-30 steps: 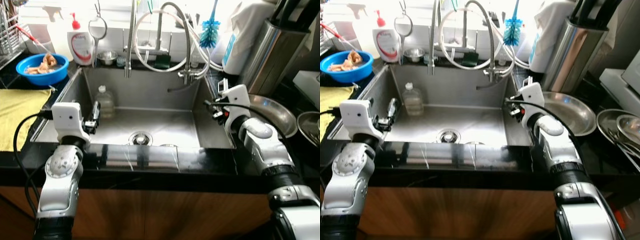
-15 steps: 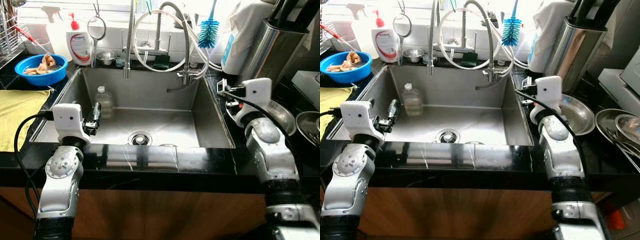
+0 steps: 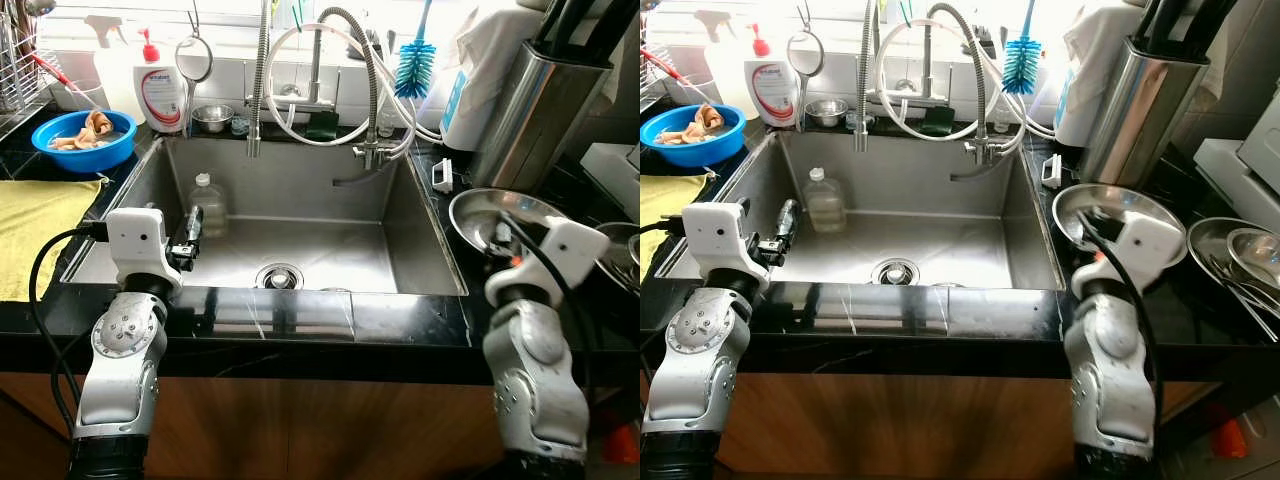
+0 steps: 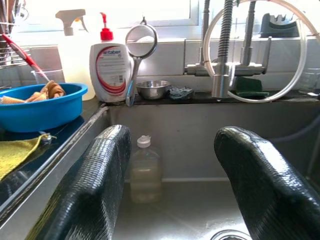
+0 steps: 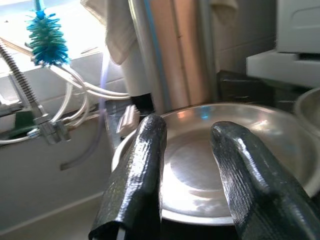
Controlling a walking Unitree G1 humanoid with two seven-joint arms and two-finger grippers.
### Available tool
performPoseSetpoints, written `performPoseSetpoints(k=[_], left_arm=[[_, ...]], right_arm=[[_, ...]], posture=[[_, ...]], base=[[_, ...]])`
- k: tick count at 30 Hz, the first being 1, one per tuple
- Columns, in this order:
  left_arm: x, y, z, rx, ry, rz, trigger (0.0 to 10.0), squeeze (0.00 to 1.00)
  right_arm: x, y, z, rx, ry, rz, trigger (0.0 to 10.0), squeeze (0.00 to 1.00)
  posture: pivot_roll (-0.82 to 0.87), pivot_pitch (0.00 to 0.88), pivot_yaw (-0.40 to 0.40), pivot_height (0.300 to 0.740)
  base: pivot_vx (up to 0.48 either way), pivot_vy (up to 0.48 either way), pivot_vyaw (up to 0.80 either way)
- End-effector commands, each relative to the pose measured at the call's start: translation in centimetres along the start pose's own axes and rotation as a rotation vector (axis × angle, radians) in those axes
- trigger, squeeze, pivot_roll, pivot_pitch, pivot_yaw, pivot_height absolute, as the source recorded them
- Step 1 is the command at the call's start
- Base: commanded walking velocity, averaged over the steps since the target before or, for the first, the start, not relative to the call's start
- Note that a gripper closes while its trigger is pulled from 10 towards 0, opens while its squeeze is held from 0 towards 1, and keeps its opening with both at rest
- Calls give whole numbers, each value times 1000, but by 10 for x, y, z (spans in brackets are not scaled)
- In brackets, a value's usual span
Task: Kitchen organization
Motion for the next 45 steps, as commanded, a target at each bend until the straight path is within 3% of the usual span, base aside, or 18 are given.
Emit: performPoseSetpoints(k=[1,4,7,10,11,12,13,14,16,18,19,20,31,45], left_arm=[[-4,3,0,-16,-16,-12,10000,0],[-4,4,0,-21,-15,-10,10000,0],[-3,5,0,-28,-12,-2,10000,0],[-3,6,1,-31,-12,2,10000,0],[-3,6,1,-31,-12,2,10000,0],[-3,7,1,-33,-12,2,10000,0],[-3,8,1,-36,-12,4,10000,0],[-3,9,1,-39,-11,7,10000,0],[-3,9,1,-41,-11,9,10000,0],[-3,9,2,-41,-11,11,10000,0],[-3,9,2,-41,-11,11,10000,0],[-3,9,2,-41,-11,12,10000,0],[-4,10,1,-50,-14,18,10000,0],[-7,11,1,-53,-17,15,10000,0]], right_arm=[[7,9,-2,-15,5,-25,10000,0],[11,26,0,-57,17,-46,10000,0],[13,32,-2,-81,29,-30,10000,0],[7,34,-7,-119,-4,95,10000,0],[7,34,-7,-119,-4,95,10000,0],[4,34,-7,-125,-14,144,10000,212],[3,34,-7,-128,-20,173,10000,212],[2,35,-7,-137,-27,200,10000,976],[2,37,-6,-147,-29,236,10000,1000],[1,40,-2,-169,-39,318,10000,965],[0,41,-1,-176,-45,338,10000,565],[0,42,-1,-184,-49,358,10000,0],[-17,56,3,-280,-128,481,10000,0],[-29,61,1,-322,-189,482,10000,0]], posture=[[96,0,-83,740],[94,0,-84,740],[92,0,-84,740],[86,0,-82,740],[86,0,-82,740],[87,0,-81,740],[88,0,-81,740],[88,0,-81,740],[87,0,-82,740],[87,0,-84,740],[87,0,-84,740],[87,0,-84,740],[90,0,-87,740],[90,0,-89,740]], base=[[0,0,0],[0,0,0],[0,0,0],[0,0,0],[0,0,0],[0,0,0],[0,0,0],[0,0,0],[0,0,0],[0,0,0],[0,0,0],[0,0,0],[0,0,0],[0,0,0]])
Point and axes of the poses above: a point about 5 cm out from each wrist's last joint towards the gripper, its own z axis pointing out of the wrist towards the gripper, its own x axis along the axis of the wrist's last joint, y = z × x, the point moved 5 cm from there along z, pointing out of the wrist towards the gripper, and after that the axes turned 4 degrees about -z, right-handed, at the moved point
